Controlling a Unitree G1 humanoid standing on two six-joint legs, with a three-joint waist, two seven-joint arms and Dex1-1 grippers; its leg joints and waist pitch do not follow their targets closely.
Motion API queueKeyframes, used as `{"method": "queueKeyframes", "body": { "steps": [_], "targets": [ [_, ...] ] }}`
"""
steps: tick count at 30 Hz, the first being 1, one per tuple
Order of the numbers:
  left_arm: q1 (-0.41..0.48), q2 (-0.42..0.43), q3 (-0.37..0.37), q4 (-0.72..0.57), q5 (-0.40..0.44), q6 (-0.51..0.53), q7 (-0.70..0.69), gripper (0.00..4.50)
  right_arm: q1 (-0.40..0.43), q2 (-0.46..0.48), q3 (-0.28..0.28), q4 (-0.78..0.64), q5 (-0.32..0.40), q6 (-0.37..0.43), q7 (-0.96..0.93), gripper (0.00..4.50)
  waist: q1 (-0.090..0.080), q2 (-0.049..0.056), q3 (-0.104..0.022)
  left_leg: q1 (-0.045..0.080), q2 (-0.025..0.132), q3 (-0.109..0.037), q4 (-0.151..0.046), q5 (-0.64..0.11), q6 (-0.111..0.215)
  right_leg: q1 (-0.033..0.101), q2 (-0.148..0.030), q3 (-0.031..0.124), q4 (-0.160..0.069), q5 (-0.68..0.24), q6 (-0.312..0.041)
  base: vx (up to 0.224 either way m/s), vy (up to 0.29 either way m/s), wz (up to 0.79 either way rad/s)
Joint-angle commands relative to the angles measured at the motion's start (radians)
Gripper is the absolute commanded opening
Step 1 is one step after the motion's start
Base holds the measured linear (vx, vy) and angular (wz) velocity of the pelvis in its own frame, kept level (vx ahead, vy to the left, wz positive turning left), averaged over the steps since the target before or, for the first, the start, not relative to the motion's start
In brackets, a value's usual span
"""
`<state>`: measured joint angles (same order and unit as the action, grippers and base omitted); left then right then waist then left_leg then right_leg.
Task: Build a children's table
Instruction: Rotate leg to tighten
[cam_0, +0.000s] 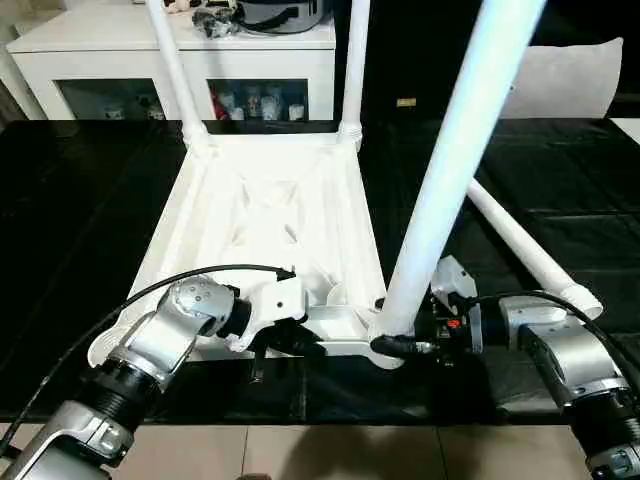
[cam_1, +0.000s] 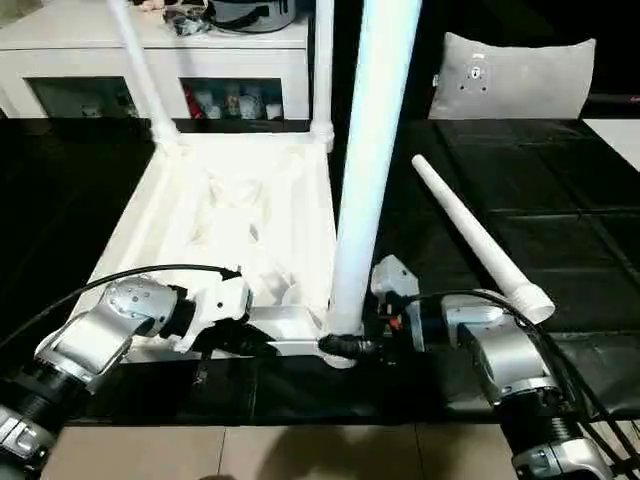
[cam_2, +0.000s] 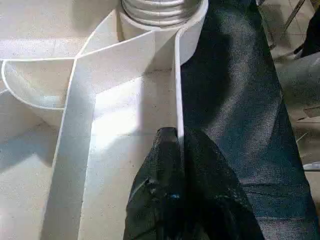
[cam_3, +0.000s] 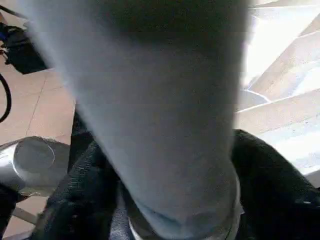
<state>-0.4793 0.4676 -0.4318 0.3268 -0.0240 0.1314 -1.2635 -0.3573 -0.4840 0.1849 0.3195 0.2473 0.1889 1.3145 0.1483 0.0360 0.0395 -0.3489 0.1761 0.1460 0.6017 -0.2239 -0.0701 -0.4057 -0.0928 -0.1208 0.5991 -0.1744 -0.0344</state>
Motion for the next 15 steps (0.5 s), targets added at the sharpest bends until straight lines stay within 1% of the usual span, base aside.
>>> {"method": "queueKeyframes", "body": {
  "steps": [1,4,6,7,8,9,10,11,12,13,14,15],
  "targets": [
    [-0.009,-0.004,-0.021,0.005,0.012,-0.007,-0.024,0.0,-0.006,-0.006,0.012,-0.004,0.017,0.009,0.02,2.94,-0.005,-0.014,-0.061,-0.009,0.052,-0.001,-0.068,-0.06,0.089,0.065,-0.07,0.061,-0.067,-0.25,-0.159,0.0,0.0,0.0],
    [-0.004,-0.008,-0.013,0.004,0.002,0.002,-0.019,0.0,0.002,-0.002,0.008,-0.013,0.024,0.019,0.023,2.87,-0.004,-0.014,-0.062,-0.008,0.053,-0.002,-0.067,-0.054,0.09,0.064,-0.069,0.061,-0.066,-0.237,-0.161,0.0,0.0,0.0],
    [0.001,-0.011,-0.01,-0.002,-0.005,0.01,-0.017,0.0,0.009,0.004,0.003,-0.022,0.033,0.028,0.023,2.73,-0.004,-0.014,-0.063,-0.009,0.053,-0.002,-0.067,-0.049,0.092,0.065,-0.068,0.061,-0.064,-0.223,-0.166,0.0,0.0,0.0],
    [0.013,-0.023,0.004,-0.011,-0.024,0.031,-0.005,0.0,0.026,0.019,-0.007,-0.047,0.06,0.059,0.013,2.69,-0.003,-0.014,-0.063,-0.009,0.053,-0.002,-0.067,-0.047,0.094,0.065,-0.068,0.061,-0.063,-0.219,-0.169,0.0,0.0,0.0],
    [0.014,-0.024,0.006,-0.012,-0.026,0.033,-0.003,0.0,0.028,0.02,-0.008,-0.05,0.062,0.061,0.012,2.69,-0.003,-0.011,-0.063,-0.009,0.053,-0.001,-0.066,-0.047,0.094,0.065,-0.068,0.061,-0.063,-0.215,-0.171,0.0,0.0,0.0],
    [0.019,-0.03,0.013,-0.016,-0.034,0.042,0.005,0.0,0.035,0.025,-0.008,-0.059,0.066,0.072,0.004,2.67,-0.001,-0.013,-0.064,-0.01,0.053,-0.001,-0.066,-0.046,0.095,0.066,-0.069,0.061,-0.063,-0.213,-0.172,0.0,0.0,0.0],
    [0.032,-0.051,0.034,-0.033,-0.049,0.074,0.044,0.0,0.049,0.043,-0.003,-0.075,0.057,0.102,-0.043,2.66,-0.003,-0.014,-0.062,-0.011,0.054,-0.002,-0.067,-0.039,0.091,0.066,-0.069,0.061,-0.062,-0.206,-0.172,0.0,0.0,0.0],
    [0.039,-0.064,0.045,-0.042,-0.055,0.095,0.07,0.0,0.053,0.059,-0.004,-0.077,0.051,0.112,-0.076,2.66,-0.003,-0.014,-0.062,-0.011,0.055,-0.003,-0.068,-0.043,0.09,0.065,-0.069,0.061,-0.063,-0.214,-0.171,0.0,0.0,0.0],
    [0.046,-0.08,0.057,-0.053,-0.059,0.118,0.104,0.0,0.055,0.082,-0.008,-0.075,0.044,0.127,-0.123,2.65,-0.007,-0.014,-0.059,-0.011,0.054,-0.003,-0.071,-0.061,0.08,0.065,-0.071,0.06,-0.068,-0.243,-0.165,0.0,0.0,0.0],
    [0.046,-0.08,0.057,-0.053,-0.059,0.118,0.104,0.0,0.055,0.082,-0.008,-0.075,0.044,0.127,-0.123,2.65,-0.01,-0.015,-0.057,-0.01,0.052,-0.002,-0.072,-0.077,0.074,0.065,-0.07,0.06,-0.073,-0.274,-0.156,0.0,0.0,0.0],
    [0.049,-0.092,0.064,-0.056,-0.056,0.129,0.133,0.0,0.048,0.101,-0.015,-0.064,0.035,0.139,-0.166,2.65,-0.013,-0.014,-0.055,-0.008,0.05,-0.002,-0.075,-0.104,0.061,0.064,-0.07,0.059,-0.08,-0.335,-0.136,0.0,0.0,0.0],
    [0.051,-0.119,0.081,-0.065,-0.054,0.159,0.189,0.0,0.03,0.141,-0.032,-0.033,0.012,0.147,-0.26,2.65,-0.017,-0.017,-0.052,-0.007,0.047,-0.001,-0.077,-0.123,0.051,0.064,-0.07,0.058,-0.087,-0.386,-0.115,0.0,0.0,0.0]
  ]
}}
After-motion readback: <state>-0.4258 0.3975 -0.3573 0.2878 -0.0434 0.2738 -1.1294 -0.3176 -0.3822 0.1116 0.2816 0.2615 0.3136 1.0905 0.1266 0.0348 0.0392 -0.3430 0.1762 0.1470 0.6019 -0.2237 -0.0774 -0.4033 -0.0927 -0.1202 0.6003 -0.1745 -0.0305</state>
